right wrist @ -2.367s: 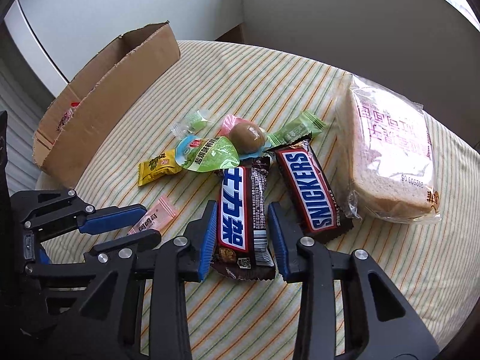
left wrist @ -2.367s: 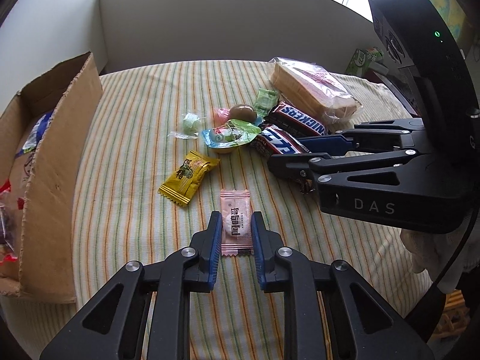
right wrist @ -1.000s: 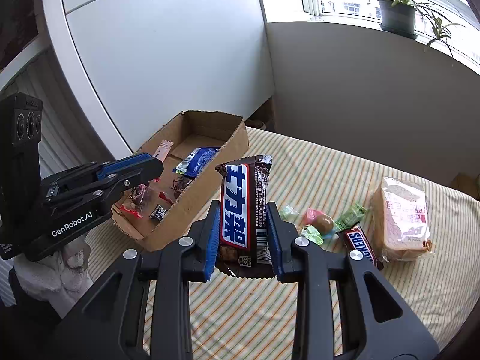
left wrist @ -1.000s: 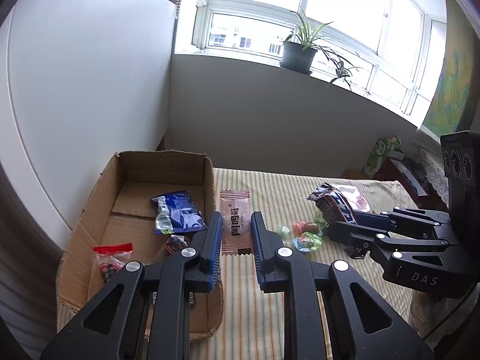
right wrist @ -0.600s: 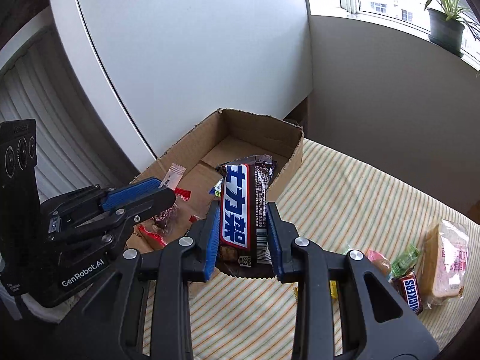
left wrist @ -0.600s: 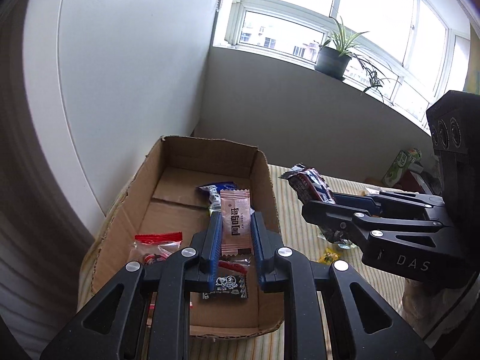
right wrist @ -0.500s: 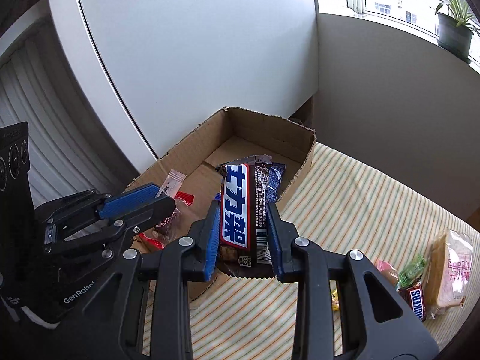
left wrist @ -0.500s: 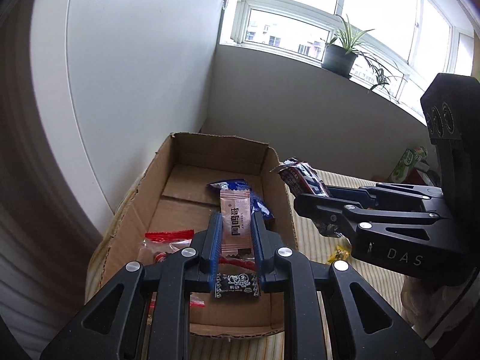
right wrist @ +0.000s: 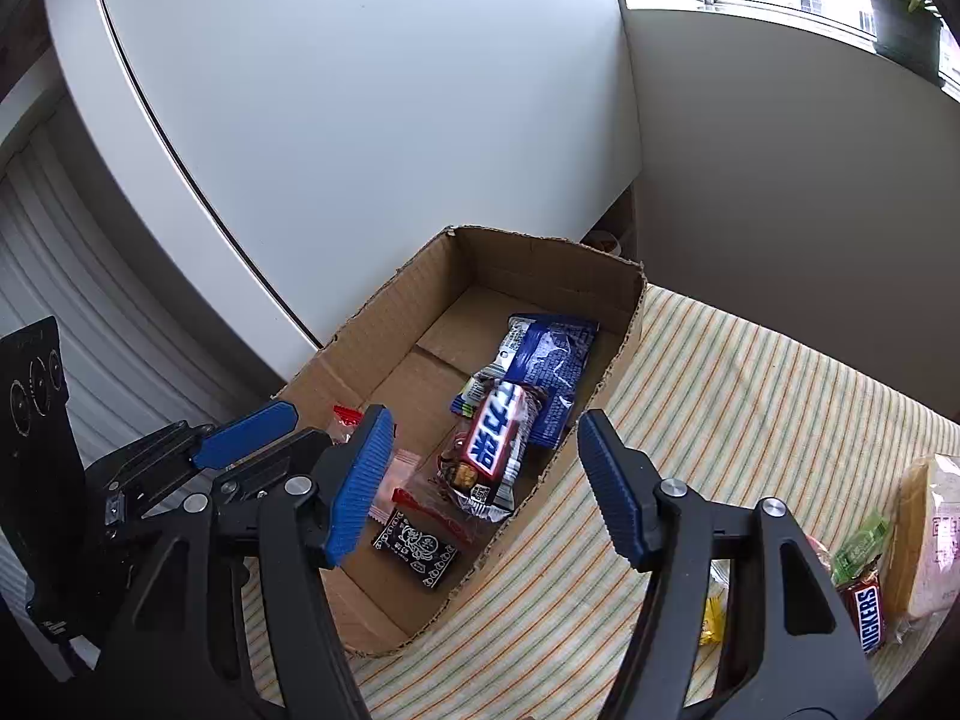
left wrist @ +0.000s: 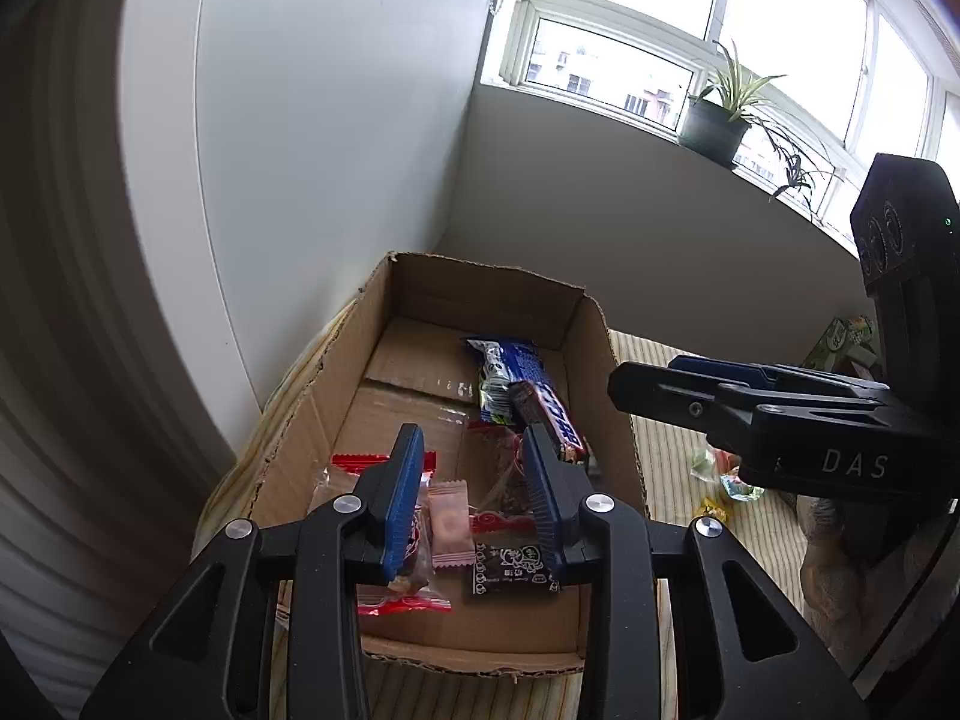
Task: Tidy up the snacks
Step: 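Carry the pink candy and chocolate bar into the box and open both tools, then withdraw both tools from the box toward the remaining snacks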
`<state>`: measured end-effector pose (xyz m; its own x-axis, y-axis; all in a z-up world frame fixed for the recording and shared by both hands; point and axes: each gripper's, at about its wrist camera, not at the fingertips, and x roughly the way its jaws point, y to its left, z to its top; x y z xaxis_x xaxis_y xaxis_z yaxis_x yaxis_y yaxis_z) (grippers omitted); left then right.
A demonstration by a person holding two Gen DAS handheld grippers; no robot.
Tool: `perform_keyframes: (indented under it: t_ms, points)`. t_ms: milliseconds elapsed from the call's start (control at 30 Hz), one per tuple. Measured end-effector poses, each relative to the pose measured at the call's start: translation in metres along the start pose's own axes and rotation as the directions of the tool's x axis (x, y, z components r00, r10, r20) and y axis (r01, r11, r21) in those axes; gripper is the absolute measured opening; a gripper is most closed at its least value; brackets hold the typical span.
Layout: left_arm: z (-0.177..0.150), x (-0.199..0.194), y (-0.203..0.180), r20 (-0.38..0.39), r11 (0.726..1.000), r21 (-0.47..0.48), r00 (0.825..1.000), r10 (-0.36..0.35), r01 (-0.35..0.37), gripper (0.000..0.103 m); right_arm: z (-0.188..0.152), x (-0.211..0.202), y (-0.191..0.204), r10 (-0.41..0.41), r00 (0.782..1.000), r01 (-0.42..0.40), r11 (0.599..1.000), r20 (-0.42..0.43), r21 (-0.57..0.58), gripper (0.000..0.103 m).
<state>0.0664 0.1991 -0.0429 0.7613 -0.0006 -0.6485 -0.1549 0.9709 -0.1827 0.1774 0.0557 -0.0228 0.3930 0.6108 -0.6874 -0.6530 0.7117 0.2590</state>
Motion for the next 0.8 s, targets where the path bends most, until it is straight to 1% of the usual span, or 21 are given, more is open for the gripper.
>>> perform_keyframes:
  t_ms: [133, 300, 467, 667, 800]
  points:
    - [0.000, -0.003, -0.009, 0.008, 1.000, 0.016, 1.000, -0.026, 0.026, 0.033, -0.008, -0.021, -0.011, -0.027, 1.000, 0.027, 1.000, 0.013, -0.003, 0.067]
    - [0.001, -0.001, -0.029, 0.006, 0.996, 0.045, 0.997, -0.078, 0.078, 0.033, -0.025, -0.049, -0.041, -0.087, 0.996, 0.087, 0.996, 0.021, 0.020, 0.067]
    - [-0.002, 0.004, -0.061, -0.010, 0.987, 0.095, 0.992, -0.126, 0.126, 0.033, -0.044, -0.074, -0.079, -0.134, 0.991, 0.134, 0.989, 0.007, 0.064, 0.067]
    - [-0.012, 0.013, -0.102, -0.053, 0.969, 0.160, 0.982, -0.180, 0.186, 0.033, -0.066, -0.096, -0.113, -0.185, 0.983, 0.185, 0.979, -0.009, 0.088, 0.066]
    - [-0.021, 0.027, -0.124, -0.107, 0.957, 0.185, 0.973, -0.205, 0.222, 0.033, -0.078, -0.103, -0.132, -0.191, 0.981, 0.193, 0.976, -0.032, 0.100, 0.058]
